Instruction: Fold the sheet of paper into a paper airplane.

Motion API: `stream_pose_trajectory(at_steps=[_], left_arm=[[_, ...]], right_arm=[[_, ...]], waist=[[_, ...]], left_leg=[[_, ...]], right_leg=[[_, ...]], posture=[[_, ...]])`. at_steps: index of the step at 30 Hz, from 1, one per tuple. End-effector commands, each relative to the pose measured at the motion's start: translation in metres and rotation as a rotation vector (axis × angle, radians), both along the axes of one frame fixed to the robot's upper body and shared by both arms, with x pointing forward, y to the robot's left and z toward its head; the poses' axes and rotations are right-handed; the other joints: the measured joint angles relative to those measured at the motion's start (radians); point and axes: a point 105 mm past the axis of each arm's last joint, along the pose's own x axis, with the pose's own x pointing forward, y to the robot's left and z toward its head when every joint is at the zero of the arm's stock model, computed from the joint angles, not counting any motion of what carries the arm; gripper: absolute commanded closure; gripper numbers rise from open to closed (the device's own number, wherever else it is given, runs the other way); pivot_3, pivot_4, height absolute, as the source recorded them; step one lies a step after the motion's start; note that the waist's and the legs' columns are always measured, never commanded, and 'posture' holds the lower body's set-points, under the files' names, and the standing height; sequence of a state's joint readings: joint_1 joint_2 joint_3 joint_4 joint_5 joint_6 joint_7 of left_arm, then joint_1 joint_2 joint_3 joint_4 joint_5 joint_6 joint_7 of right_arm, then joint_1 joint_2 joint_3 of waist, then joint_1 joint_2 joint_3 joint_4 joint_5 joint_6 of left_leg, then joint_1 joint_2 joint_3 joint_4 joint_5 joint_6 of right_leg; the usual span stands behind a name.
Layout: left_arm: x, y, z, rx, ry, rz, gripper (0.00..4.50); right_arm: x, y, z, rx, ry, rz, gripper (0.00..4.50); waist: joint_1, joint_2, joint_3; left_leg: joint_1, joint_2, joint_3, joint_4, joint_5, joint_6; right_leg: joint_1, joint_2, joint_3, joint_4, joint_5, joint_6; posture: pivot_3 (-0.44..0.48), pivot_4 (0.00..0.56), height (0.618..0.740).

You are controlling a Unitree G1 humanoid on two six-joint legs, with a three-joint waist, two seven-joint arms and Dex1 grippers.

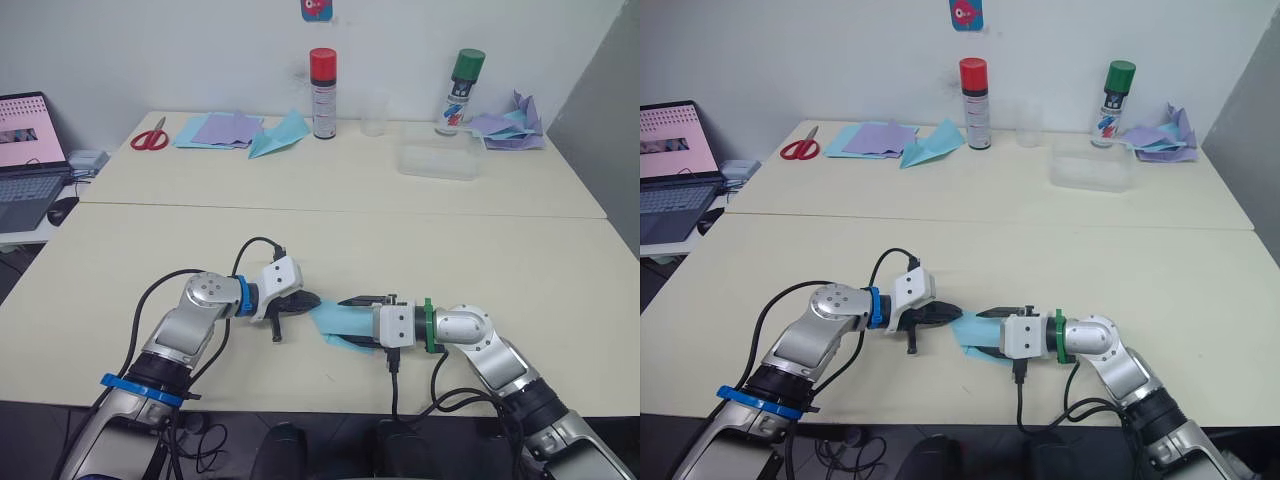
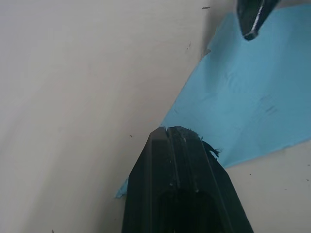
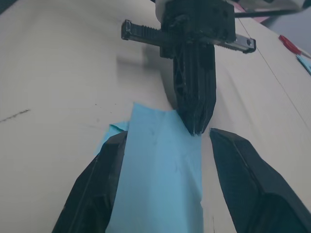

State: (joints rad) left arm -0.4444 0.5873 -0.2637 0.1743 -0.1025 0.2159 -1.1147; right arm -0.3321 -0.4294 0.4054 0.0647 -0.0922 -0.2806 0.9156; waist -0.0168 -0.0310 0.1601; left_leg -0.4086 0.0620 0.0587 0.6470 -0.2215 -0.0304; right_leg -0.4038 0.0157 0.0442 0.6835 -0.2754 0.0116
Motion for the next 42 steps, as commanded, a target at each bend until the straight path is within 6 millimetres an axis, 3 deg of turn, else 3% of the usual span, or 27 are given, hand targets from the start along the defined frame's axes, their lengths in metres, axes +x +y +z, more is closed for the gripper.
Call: stream_pose_trajectory(at_steps=[1,4,5,13,23,30,42], left_arm=[[-0.007,0.003,-0.018,0.057,0.073,-0.009,4.50],[-0.009,0.005,-0.020,0.069,0.091,-0.014,4.50],[-0.010,0.005,-0.020,0.070,0.099,-0.019,4.50],[-0.023,0.009,-0.020,0.095,0.196,-0.097,4.50],[-0.018,0.012,-0.023,0.124,0.193,-0.087,4.50],[-0.019,0.017,-0.026,0.138,0.197,-0.079,4.50],[-0.021,0.022,-0.029,0.145,0.204,-0.049,4.50]], right_arm=[[0.002,0.001,0.014,0.036,-0.011,0.008,3.16],[0.001,0.000,0.015,0.058,0.036,-0.003,4.31],[0.001,-0.001,0.016,0.074,0.063,-0.013,4.43],[0.017,-0.006,0.030,0.258,0.413,-0.183,4.43],[0.037,-0.011,0.013,0.240,0.661,-0.432,4.43],[0.037,-0.017,-0.003,0.140,0.681,-0.483,4.43],[0.039,-0.023,-0.013,0.111,0.711,-0.545,4.43]], waist=[[0.000,0.000,0.000],[0.000,0.000,0.000],[-0.001,0.000,0.000],[-0.007,0.000,0.000],[-0.010,0.000,-0.005],[-0.010,0.000,-0.010],[-0.009,0.000,-0.012]], left_leg=[[0.000,0.000,0.000,0.000,0.000,0.000],[0.000,0.000,0.000,0.000,0.000,0.000],[0.000,0.000,0.000,0.000,0.000,0.000],[0.000,0.001,-0.001,-0.001,0.000,0.000],[0.000,0.001,-0.001,-0.001,0.000,0.000],[0.000,0.000,-0.001,-0.001,0.000,0.000],[0.000,0.000,-0.001,-0.001,0.000,0.000]], right_leg=[[0.000,0.000,0.000,0.000,0.000,0.000],[0.000,0.000,0.000,0.000,0.000,0.000],[0.000,0.000,0.000,0.000,0.000,0.000],[0.000,0.001,0.000,0.000,0.000,-0.001],[-0.001,0.001,0.000,0.000,-0.001,0.000],[-0.001,0.001,0.000,0.000,-0.001,0.000],[0.000,0.000,0.000,-0.001,-0.001,0.000]], posture=[[0.000,0.150,0.740],[0.000,0.150,0.740],[0.000,0.150,0.740],[0.000,0.150,0.740],[0.000,0.150,0.740],[0.000,0.150,0.740],[0.000,0.150,0.740]])
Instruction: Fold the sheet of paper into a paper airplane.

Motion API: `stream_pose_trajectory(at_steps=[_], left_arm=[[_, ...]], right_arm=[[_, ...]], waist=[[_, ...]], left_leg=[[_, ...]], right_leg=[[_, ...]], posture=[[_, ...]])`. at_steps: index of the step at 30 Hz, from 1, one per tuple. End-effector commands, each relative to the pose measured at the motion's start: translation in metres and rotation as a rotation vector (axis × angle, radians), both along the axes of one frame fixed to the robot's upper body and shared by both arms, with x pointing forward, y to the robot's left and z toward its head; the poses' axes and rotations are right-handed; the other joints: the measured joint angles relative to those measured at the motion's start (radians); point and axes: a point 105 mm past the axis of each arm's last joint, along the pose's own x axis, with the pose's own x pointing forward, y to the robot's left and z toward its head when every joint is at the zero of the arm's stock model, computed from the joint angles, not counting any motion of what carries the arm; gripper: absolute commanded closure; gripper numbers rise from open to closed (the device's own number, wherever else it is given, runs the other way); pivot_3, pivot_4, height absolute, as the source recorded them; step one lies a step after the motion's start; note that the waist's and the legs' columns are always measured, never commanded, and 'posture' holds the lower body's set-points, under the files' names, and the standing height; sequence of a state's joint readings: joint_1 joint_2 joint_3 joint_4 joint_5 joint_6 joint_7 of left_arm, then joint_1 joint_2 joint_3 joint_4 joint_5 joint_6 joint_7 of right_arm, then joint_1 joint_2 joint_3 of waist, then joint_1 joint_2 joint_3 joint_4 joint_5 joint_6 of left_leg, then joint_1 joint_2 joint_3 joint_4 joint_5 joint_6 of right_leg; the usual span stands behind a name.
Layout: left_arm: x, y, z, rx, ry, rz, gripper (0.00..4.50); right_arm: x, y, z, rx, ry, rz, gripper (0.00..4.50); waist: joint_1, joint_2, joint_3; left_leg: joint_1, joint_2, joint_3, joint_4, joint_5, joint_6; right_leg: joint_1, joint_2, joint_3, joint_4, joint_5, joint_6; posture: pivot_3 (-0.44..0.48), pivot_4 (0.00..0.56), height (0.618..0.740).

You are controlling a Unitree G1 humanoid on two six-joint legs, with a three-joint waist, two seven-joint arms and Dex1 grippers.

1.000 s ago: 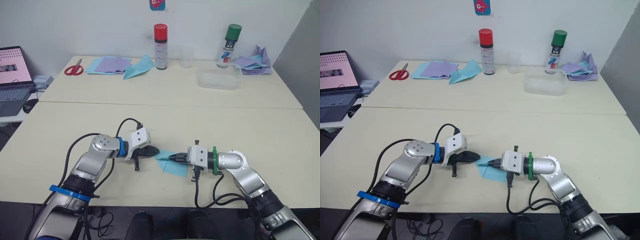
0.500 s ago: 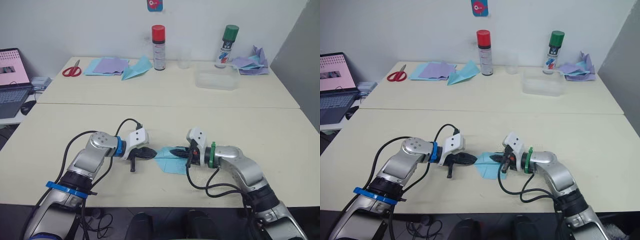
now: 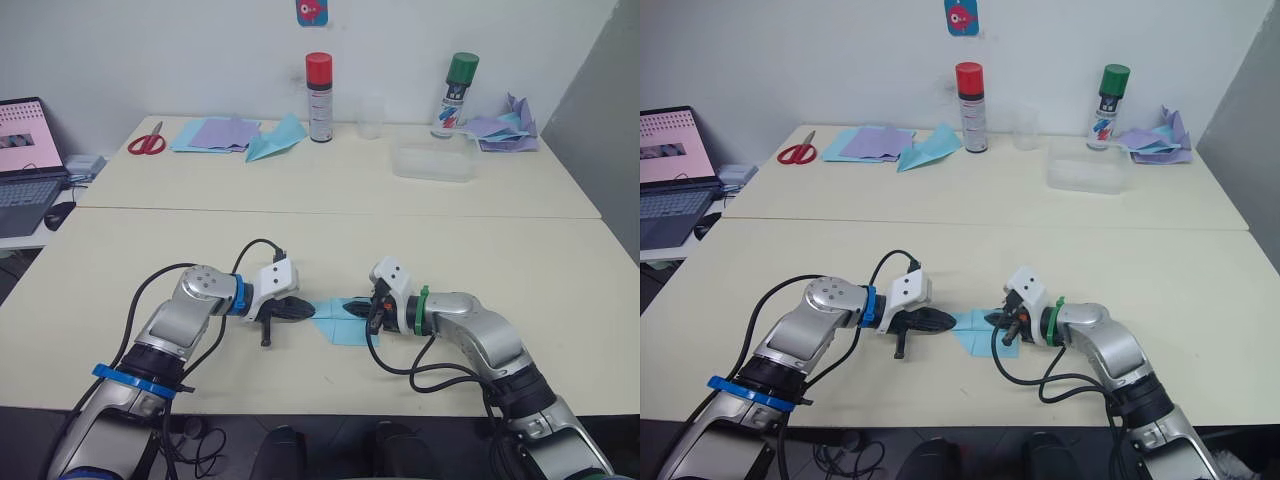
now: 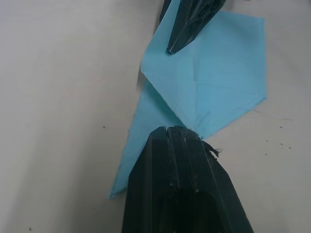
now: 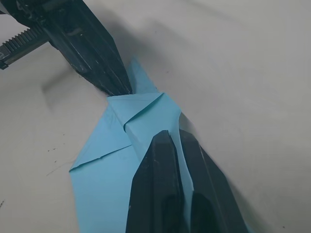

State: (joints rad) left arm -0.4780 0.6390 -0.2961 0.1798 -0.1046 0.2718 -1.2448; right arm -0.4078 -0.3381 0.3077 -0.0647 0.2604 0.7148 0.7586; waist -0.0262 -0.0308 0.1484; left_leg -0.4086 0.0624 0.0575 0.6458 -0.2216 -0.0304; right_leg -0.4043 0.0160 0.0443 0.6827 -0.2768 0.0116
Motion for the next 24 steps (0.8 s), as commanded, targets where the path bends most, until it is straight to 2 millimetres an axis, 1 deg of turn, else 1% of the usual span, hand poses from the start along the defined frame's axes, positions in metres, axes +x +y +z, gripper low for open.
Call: stream_pose_trajectory(at_steps=[1,6,11,13,15,18,20,24], left_arm=[[-0.011,0.015,-0.028,0.083,0.099,0.040,4.50],[-0.010,0.019,-0.028,0.080,0.100,0.065,4.50],[-0.012,0.018,-0.032,0.083,0.102,0.067,4.50],[-0.012,0.018,-0.032,0.082,0.101,0.067,4.50],[-0.011,0.017,-0.030,0.078,0.088,0.068,4.50],[-0.007,0.017,-0.022,0.060,0.051,0.065,4.50],[-0.003,0.015,-0.013,0.024,0.019,0.073,4.50],[0.005,0.013,0.013,-0.046,-0.058,0.089,4.50]], right_arm=[[0.009,-0.017,-0.006,-0.060,-0.002,-0.088,4.43],[0.007,-0.019,-0.008,-0.069,0.007,-0.092,4.43],[-0.003,-0.019,-0.011,-0.065,0.058,-0.068,4.43],[-0.005,-0.019,-0.014,-0.066,0.083,-0.082,4.43],[-0.002,-0.020,-0.018,-0.075,0.094,-0.123,4.43],[0.002,-0.022,-0.022,-0.100,0.090,-0.154,4.43],[0.004,-0.023,-0.023,-0.108,0.095,-0.171,4.43],[0.004,-0.024,-0.024,-0.116,0.094,-0.172,4.43]], waist=[[0.000,0.000,0.000],[0.000,0.000,0.000],[0.000,0.000,-0.001],[0.000,0.000,-0.002],[0.000,0.000,-0.005],[0.000,-0.001,-0.008],[0.000,-0.001,-0.008],[0.000,-0.001,-0.008]], left_leg=[[0.000,0.000,0.000,0.000,0.000,0.000],[0.000,0.000,0.000,0.000,0.000,0.000],[0.000,0.000,0.000,0.000,0.000,0.000],[0.000,0.000,0.000,-0.001,0.000,0.000],[0.000,0.000,0.000,-0.001,0.000,0.000],[0.000,0.001,0.000,-0.001,0.000,0.000],[0.001,0.001,-0.001,-0.001,0.000,0.000],[0.001,0.001,-0.001,-0.001,0.000,0.000]], right_leg=[[0.000,0.000,0.000,0.000,0.000,0.000],[0.000,0.000,0.000,0.000,0.000,0.000],[0.000,0.000,0.000,0.000,0.000,0.000],[0.000,0.000,0.000,-0.001,0.000,0.000],[0.000,0.000,0.000,-0.001,0.000,0.000],[0.000,0.000,0.000,-0.001,0.000,0.000],[0.000,0.000,0.000,0.000,0.000,0.000],[0.001,0.000,0.000,0.000,0.000,0.000]], posture=[[0.000,0.150,0.740],[0.000,0.150,0.740],[0.000,0.150,0.740],[0.000,0.150,0.740],[0.000,0.150,0.740],[0.000,0.150,0.740],[0.000,0.150,0.740],[0.000,0.150,0.740]])
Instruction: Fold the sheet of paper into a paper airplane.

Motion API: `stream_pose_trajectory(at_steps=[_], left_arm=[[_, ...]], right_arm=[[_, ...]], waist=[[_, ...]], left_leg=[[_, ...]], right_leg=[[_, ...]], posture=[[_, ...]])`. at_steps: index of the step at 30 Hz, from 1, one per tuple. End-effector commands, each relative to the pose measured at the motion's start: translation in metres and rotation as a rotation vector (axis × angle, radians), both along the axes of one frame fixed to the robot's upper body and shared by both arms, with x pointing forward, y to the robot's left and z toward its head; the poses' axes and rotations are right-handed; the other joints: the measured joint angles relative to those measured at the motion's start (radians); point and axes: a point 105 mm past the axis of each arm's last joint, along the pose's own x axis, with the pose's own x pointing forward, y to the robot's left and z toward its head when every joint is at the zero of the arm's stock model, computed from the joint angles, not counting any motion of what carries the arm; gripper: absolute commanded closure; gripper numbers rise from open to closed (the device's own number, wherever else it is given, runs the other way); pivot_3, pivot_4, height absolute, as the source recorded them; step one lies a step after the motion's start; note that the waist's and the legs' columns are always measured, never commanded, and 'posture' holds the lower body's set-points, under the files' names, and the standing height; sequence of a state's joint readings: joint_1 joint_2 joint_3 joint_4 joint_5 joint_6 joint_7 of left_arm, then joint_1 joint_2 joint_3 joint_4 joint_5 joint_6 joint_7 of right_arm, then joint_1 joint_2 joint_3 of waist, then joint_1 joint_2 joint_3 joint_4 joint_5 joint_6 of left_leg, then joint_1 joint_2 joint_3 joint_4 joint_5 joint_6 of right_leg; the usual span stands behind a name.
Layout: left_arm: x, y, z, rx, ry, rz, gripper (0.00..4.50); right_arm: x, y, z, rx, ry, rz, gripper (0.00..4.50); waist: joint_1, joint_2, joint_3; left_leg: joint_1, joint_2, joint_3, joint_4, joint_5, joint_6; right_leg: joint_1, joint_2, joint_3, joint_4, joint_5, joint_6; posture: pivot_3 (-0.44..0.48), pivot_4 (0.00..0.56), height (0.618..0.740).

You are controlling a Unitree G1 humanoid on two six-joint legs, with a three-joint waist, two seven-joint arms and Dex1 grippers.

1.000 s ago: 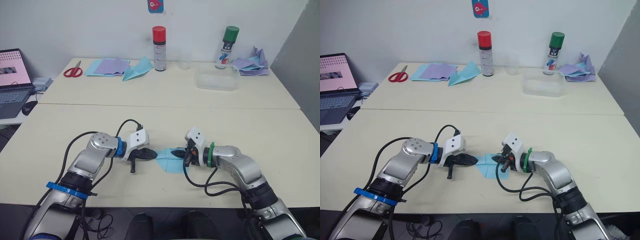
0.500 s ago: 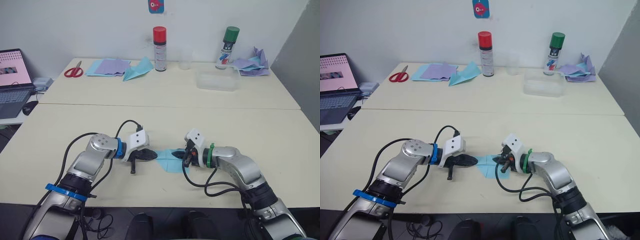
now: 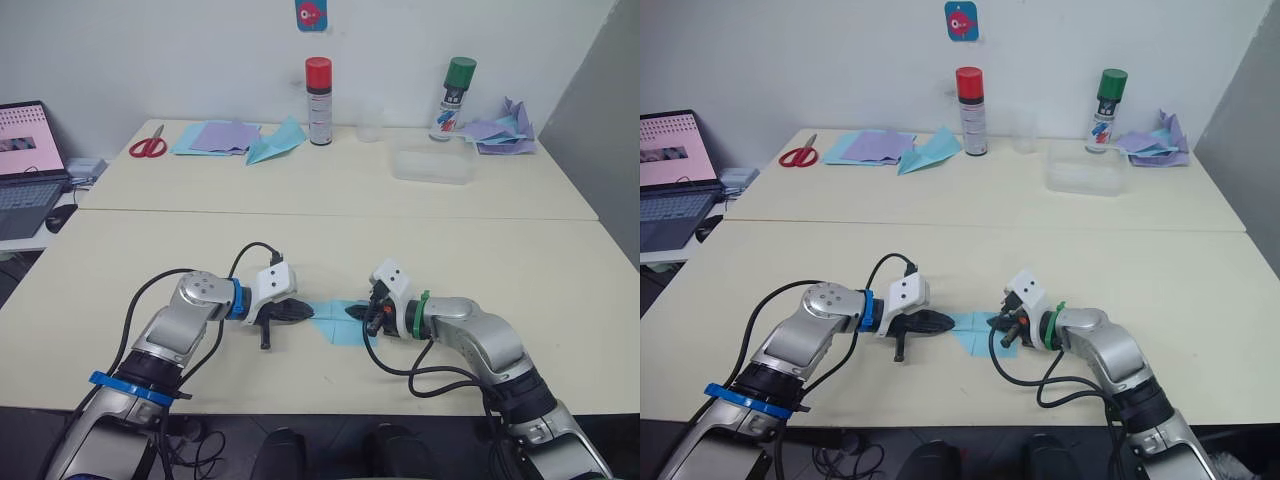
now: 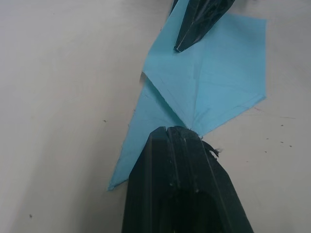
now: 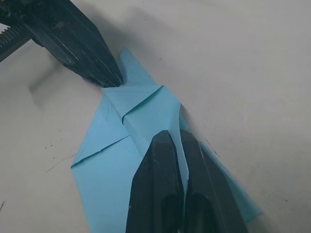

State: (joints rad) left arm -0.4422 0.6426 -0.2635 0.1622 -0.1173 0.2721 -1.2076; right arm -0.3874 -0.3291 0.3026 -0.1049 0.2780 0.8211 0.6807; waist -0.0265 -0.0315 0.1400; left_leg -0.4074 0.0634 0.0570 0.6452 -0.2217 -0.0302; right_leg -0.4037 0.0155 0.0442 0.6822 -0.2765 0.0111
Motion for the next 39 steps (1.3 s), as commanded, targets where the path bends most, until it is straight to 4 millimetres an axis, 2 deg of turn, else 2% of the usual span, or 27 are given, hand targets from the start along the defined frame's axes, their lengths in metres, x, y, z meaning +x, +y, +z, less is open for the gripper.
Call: stream_pose_trajectory(at_steps=[1,4,7,13,17,20,27,31,35,39], left_arm=[[0.007,0.005,0.021,-0.045,-0.067,0.036,4.50],[0.004,-0.007,0.041,-0.124,-0.105,0.010,4.50],[-0.007,-0.023,0.045,-0.161,-0.103,-0.039,4.50],[-0.014,-0.032,0.020,-0.107,-0.078,-0.039,4.50],[0.001,-0.023,0.000,-0.057,-0.092,0.041,4.50],[0.005,-0.020,-0.002,-0.098,-0.065,0.073,4.50],[-0.004,-0.014,-0.018,-0.055,0.009,0.068,4.50],[-0.006,-0.006,-0.041,-0.010,0.087,0.131,4.50],[-0.012,-0.004,-0.056,-0.028,0.167,0.175,4.50],[-0.017,-0.002,-0.066,-0.025,0.204,0.190,4.50]], right_arm=[[0.008,-0.020,-0.016,-0.089,0.033,-0.097,4.43],[0.008,-0.020,-0.016,-0.090,0.033,-0.095,4.43],[0.008,-0.020,-0.016,-0.091,0.034,-0.092,4.43],[0.008,-0.020,-0.015,-0.091,0.039,-0.091,4.43],[0.009,-0.020,-0.014,-0.091,0.038,-0.090,4.43],[0.008,-0.020,-0.014,-0.092,0.039,-0.089,4.43],[0.008,-0.021,-0.013,-0.092,0.040,-0.093,4.43],[0.009,-0.016,-0.003,-0.033,0.032,-0.092,4.43],[0.008,-0.015,0.019,0.058,0.010,-0.084,3.54],[0.021,-0.032,0.046,0.110,-0.089,-0.173,2.06]], waist=[[0.000,0.000,0.000],[0.000,-0.001,0.001],[0.000,-0.001,0.001],[0.000,-0.001,0.001],[0.000,-0.001,0.001],[0.001,-0.001,0.001],[0.001,-0.001,0.001],[0.000,-0.001,0.001],[0.000,-0.001,0.001],[0.000,0.000,0.000]], left_leg=[[0.000,0.000,0.000,0.000,0.000,0.000],[-0.001,0.000,0.000,0.000,0.000,0.000],[-0.001,0.001,0.000,0.000,0.000,0.000],[-0.001,0.000,0.000,0.000,0.000,0.000],[0.000,0.000,0.000,0.000,0.000,0.000],[0.000,0.000,0.000,0.000,0.000,0.000],[0.000,0.000,0.000,0.000,0.000,0.001],[0.000,0.000,0.000,0.000,0.000,0.001],[0.000,0.000,-0.001,0.000,0.000,0.001],[0.001,0.000,0.000,0.000,0.000,0.001]], right_leg=[[0.000,0.000,0.000,0.000,0.000,0.000],[-0.001,0.000,0.000,0.000,0.000,0.000],[-0.001,0.000,0.001,0.000,0.000,0.000],[-0.001,-0.001,0.001,0.000,0.000,0.000],[-0.001,-0.001,0.001,0.000,0.000,0.000],[0.000,-0.001,0.001,0.000,0.000,-0.001],[0.000,-0.001,0.001,-0.001,0.000,-0.001],[-0.001,-0.001,0.001,-0.001,0.000,-0.001],[0.000,-0.001,0.001,-0.001,0.000,-0.001],[0.000,-0.002,0.002,-0.001,-0.001,-0.003]], posture=[[0.000,0.150,0.740],[0.000,0.150,0.740],[0.000,0.150,0.740],[0.000,0.150,0.740],[0.000,0.150,0.740],[0.000,0.150,0.740],[0.000,0.150,0.740],[0.000,0.150,0.740],[0.000,0.150,0.740],[0.000,0.150,0.740]])
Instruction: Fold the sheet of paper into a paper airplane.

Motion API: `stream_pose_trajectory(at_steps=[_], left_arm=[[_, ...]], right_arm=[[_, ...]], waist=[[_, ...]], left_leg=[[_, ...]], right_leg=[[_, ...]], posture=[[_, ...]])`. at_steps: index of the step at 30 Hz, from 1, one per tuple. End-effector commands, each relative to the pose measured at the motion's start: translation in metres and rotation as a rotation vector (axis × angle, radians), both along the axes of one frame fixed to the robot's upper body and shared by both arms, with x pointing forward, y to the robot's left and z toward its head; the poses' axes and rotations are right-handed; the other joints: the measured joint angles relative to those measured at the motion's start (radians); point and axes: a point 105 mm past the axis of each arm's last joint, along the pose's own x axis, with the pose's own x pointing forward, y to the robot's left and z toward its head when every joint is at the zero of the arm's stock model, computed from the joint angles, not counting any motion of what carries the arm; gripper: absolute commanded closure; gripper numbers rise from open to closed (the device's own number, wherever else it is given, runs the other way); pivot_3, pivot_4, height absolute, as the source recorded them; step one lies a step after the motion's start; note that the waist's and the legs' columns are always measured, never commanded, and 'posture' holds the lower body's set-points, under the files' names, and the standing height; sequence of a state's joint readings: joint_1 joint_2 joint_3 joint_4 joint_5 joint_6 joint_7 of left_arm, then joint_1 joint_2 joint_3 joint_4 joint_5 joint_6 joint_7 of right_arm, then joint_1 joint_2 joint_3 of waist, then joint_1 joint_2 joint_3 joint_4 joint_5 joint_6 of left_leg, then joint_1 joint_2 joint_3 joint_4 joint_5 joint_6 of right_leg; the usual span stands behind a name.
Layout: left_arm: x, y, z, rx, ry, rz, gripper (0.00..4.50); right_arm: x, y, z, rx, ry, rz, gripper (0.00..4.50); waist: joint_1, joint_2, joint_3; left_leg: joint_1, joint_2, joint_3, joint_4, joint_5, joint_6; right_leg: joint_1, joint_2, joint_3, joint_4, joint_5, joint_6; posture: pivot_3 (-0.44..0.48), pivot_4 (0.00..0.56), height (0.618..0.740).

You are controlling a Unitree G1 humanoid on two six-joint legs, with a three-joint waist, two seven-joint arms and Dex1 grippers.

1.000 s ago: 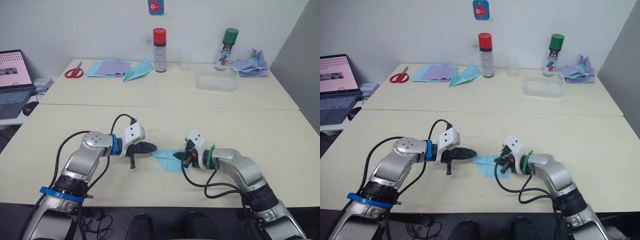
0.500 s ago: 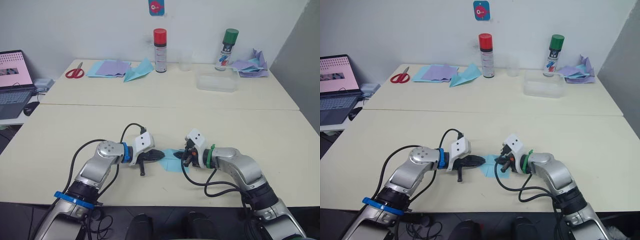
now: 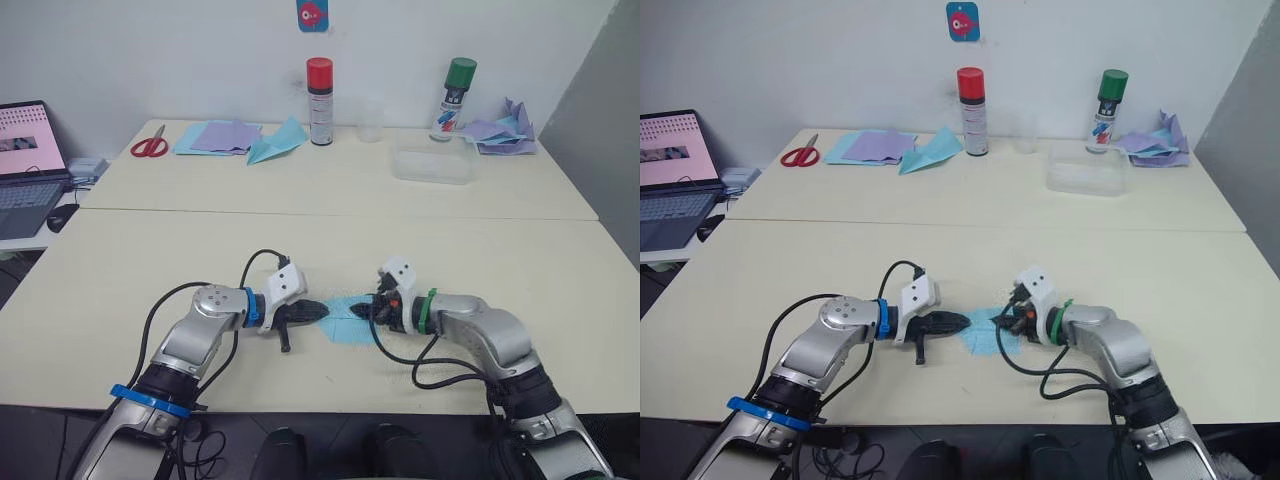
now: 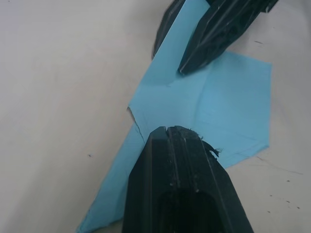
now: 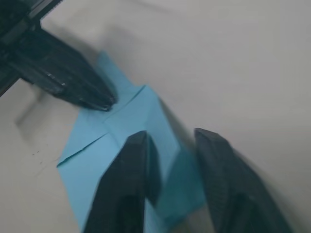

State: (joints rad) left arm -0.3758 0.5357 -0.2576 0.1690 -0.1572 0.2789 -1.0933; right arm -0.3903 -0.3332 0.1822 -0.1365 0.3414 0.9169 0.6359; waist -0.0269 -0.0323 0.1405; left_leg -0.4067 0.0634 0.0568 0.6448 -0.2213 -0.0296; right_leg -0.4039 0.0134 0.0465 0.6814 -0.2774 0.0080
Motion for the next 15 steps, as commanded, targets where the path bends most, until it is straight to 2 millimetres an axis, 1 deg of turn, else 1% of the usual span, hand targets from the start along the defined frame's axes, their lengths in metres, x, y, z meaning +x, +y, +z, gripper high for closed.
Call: stream_pose_trajectory(at_steps=[1,2,4,6,7,8,10,13,14,15], left_arm=[[-0.014,0.021,-0.049,0.097,0.184,0.095,4.50],[-0.015,0.021,-0.050,0.097,0.186,0.096,4.50],[-0.016,0.020,-0.050,0.093,0.193,0.096,4.50],[-0.016,0.019,-0.050,0.089,0.196,0.095,4.50],[-0.016,0.019,-0.050,0.089,0.196,0.091,4.50],[-0.016,0.018,-0.050,0.090,0.193,0.088,4.50],[-0.016,0.016,-0.050,0.089,0.191,0.084,4.50],[-0.015,0.012,-0.048,0.086,0.188,0.079,4.50],[-0.015,0.012,-0.048,0.087,0.188,0.077,4.50],[-0.015,0.013,-0.049,0.092,0.187,0.075,4.50]], right_arm=[[0.014,-0.015,0.042,0.050,-0.184,-0.068,1.69],[0.016,-0.017,0.051,0.056,-0.237,-0.070,1.31],[0.008,-0.008,0.071,0.090,-0.354,0.017,0.61],[-0.005,0.005,0.080,0.104,-0.432,0.122,0.61],[-0.010,0.012,0.079,0.096,-0.458,0.171,0.61],[-0.016,0.018,0.075,0.092,-0.471,0.219,0.78],[-0.024,0.028,0.064,0.078,-0.463,0.279,1.30],[-0.029,0.046,0.023,-0.026,-0.428,0.346,2.31],[-0.027,0.049,0.014,-0.044,-0.419,0.345,2.73],[-0.025,0.052,0.009,-0.052,-0.411,0.341,3.07]], waist=[[0.000,0.000,0.000],[0.000,0.001,0.000],[-0.001,0.001,0.000],[-0.001,0.001,-0.001],[-0.001,0.001,-0.001],[-0.001,0.001,-0.001],[-0.001,0.001,-0.001],[0.000,0.001,-0.001],[0.000,0.000,-0.001],[0.000,0.000,-0.001]], left_leg=[[0.000,0.000,0.000,0.000,0.000,0.000],[0.000,0.000,0.000,0.000,0.000,0.000],[0.001,0.000,0.000,-0.001,0.000,0.000],[0.002,0.000,0.000,-0.002,0.000,0.000],[0.003,0.000,0.000,-0.003,0.000,0.000],[0.004,0.000,0.000,-0.003,0.000,0.000],[0.007,0.000,-0.001,-0.004,0.000,0.000],[0.007,0.000,-0.001,-0.004,0.000,0.000],[0.007,0.000,-0.001,-0.004,0.000,0.000],[0.007,0.000,0.000,-0.004,0.000,0.000]], right_leg=[[0.000,0.000,0.000,0.000,0.000,0.000],[0.000,0.000,0.000,0.000,0.000,0.000],[0.000,0.000,0.000,0.000,0.000,0.000],[0.000,0.000,0.000,0.000,0.000,0.000],[0.001,0.000,0.000,0.000,0.000,0.000],[0.001,0.000,0.000,-0.001,-0.001,0.000],[0.001,0.000,0.000,-0.002,-0.002,-0.003],[0.001,-0.001,0.001,-0.002,-0.003,-0.004],[0.001,-0.001,0.001,-0.002,-0.003,-0.004],[0.001,-0.001,0.001,-0.002,-0.003,-0.004]], posture=[[0.000,0.150,0.740],[0.000,0.150,0.740],[0.000,0.150,0.740],[0.000,0.150,0.740],[0.000,0.150,0.740],[0.000,0.150,0.740],[0.000,0.150,0.740],[0.000,0.150,0.740],[0.000,0.150,0.740],[0.000,0.150,0.740]])
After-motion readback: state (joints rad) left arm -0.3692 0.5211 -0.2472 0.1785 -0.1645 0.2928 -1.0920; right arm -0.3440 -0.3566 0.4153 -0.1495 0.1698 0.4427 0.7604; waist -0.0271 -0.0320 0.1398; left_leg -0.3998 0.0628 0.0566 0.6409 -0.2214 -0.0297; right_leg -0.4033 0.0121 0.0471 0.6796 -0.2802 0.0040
